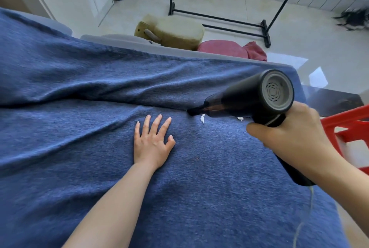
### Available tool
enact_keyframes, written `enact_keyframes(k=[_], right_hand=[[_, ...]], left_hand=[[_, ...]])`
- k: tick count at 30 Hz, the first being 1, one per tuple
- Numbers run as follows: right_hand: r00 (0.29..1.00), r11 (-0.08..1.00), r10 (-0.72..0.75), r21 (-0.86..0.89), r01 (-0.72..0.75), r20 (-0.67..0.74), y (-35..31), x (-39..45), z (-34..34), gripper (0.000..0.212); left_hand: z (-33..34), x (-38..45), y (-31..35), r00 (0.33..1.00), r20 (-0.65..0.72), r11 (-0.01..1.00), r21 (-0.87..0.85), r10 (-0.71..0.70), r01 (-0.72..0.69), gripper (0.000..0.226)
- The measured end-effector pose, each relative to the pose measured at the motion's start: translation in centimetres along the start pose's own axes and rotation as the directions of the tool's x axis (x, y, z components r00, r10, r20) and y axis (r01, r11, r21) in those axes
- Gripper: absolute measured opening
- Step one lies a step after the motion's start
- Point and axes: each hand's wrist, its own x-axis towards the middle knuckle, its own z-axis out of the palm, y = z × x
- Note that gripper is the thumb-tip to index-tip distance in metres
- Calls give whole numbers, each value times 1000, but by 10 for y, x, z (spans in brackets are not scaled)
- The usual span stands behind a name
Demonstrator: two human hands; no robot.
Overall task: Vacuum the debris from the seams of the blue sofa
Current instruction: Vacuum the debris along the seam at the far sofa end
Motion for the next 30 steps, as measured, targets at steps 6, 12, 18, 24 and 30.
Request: enact_keyframes(k=[6,12,18,24,30], right_hand=[[998,999,-29,-14,30,53,-10,6,-7,21],[983,991,-107,-70,118,146,-21,23,-10,16],[952,948,-241,-163,272,187,-25,35,-3,29],[933,920,-294,-202,334,207,-12,39,-27,28],[908,891,-363,-208,404,210,-9,39,-20,30]], left_hand=[[2,-2,-2,998,-52,999,26,24,-23,67],[4,-3,-1,996,-81,999,18,39,-38,61],[7,-5,-2,988,-144,998,-7,57,-59,49],[7,-12,-1,982,-172,997,-14,73,-77,42],[9,-20,-2,980,-174,995,9,102,-102,39]])
